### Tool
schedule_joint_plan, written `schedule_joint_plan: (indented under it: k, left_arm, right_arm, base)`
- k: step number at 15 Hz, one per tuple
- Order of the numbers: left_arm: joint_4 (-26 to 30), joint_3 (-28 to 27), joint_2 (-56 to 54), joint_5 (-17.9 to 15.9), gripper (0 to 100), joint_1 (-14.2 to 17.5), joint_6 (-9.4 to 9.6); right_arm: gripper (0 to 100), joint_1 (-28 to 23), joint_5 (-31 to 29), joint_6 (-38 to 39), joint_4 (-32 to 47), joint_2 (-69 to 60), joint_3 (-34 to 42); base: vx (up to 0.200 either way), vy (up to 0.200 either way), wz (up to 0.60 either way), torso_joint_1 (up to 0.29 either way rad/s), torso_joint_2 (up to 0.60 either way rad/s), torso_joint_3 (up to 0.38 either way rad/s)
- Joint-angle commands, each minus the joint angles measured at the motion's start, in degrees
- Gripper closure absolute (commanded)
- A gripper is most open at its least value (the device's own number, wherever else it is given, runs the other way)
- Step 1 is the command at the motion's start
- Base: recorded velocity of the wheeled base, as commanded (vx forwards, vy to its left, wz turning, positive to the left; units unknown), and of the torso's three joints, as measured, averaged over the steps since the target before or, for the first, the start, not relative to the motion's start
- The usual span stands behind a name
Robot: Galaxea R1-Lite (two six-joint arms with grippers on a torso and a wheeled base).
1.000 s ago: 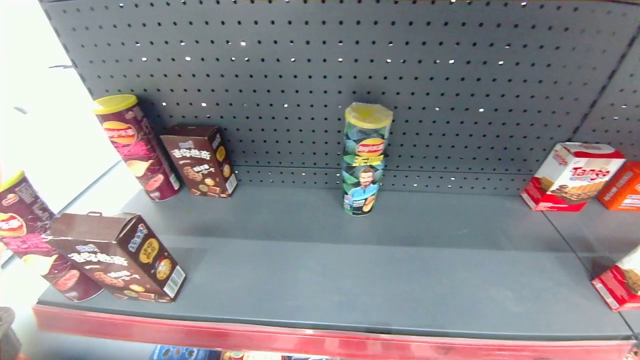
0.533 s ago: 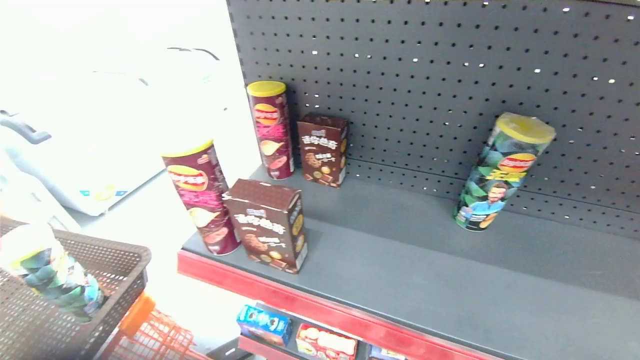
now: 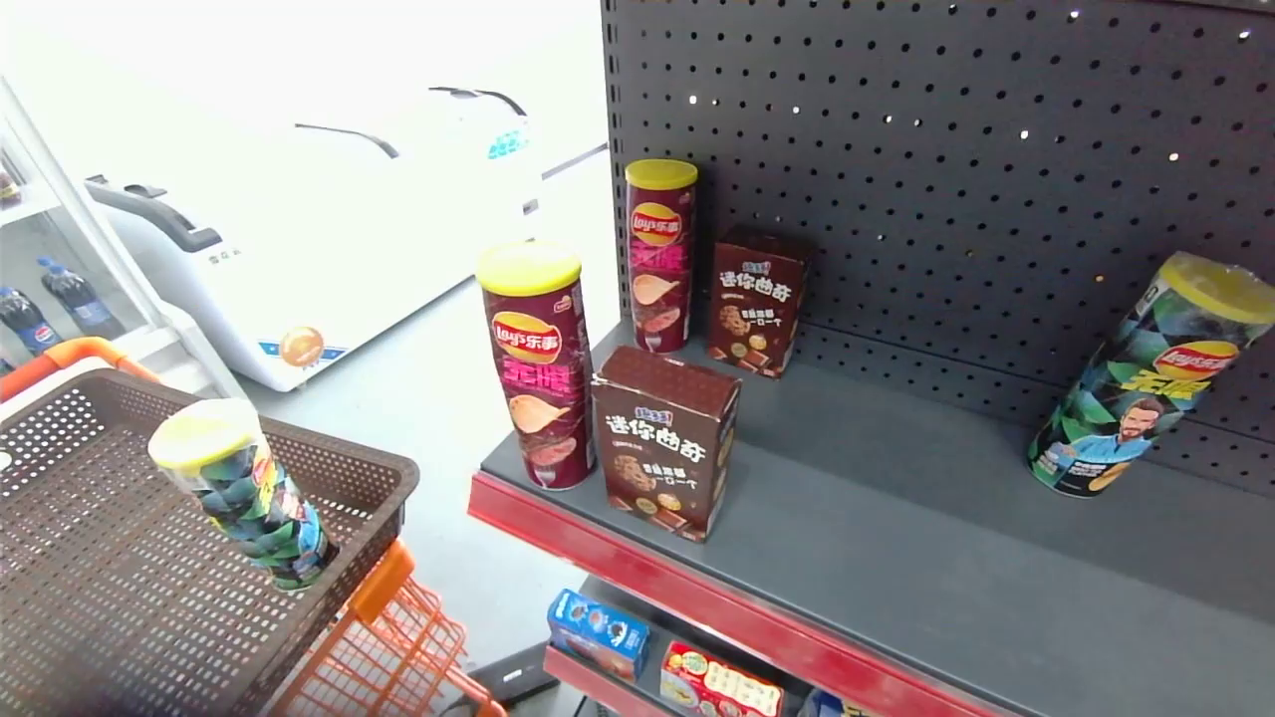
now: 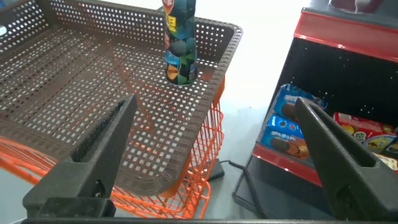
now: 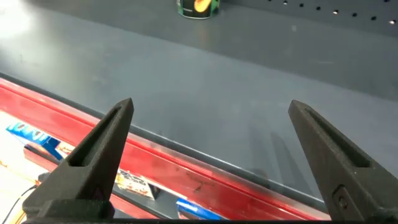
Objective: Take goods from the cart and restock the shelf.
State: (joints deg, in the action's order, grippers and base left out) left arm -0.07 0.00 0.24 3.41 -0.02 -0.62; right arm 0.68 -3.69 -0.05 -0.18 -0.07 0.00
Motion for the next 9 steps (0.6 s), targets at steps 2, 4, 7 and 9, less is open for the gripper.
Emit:
schedule_joint_plan:
  k: [2,4,7,9]
  left_arm:
    - [0.0,0.0,0.1,-0.2,0,0.0,0.01]
    - [-0.3,-0.3,0.0,0.8,0,0.1,0.09]
    - [4.6,-9.7,3.9,1.5,0,-0.1,3.61]
    - [8.6,-12.6,7.1,1.9,0,0.3,4.40]
  right_arm:
    - [0,0.0,0.0,0.0,0.0,0.1,0.0]
    - [0,0.0,0.0,0.0,0.0,0.1,0.0]
    - [0,0.0,0.0,0.0,0.0,0.1,0.0]
    - [0,0.0,0.0,0.0,0.0,0.1,0.0]
  base:
    - [0.000,0.000,0.00,0.000,0.00,0.000]
    - [0.000,0.000,0.00,0.000,0.00,0.000]
    - [0.000,0.000,0.00,0.000,0.00,0.000]
    - [0.000,0.000,0.00,0.000,0.00,0.000]
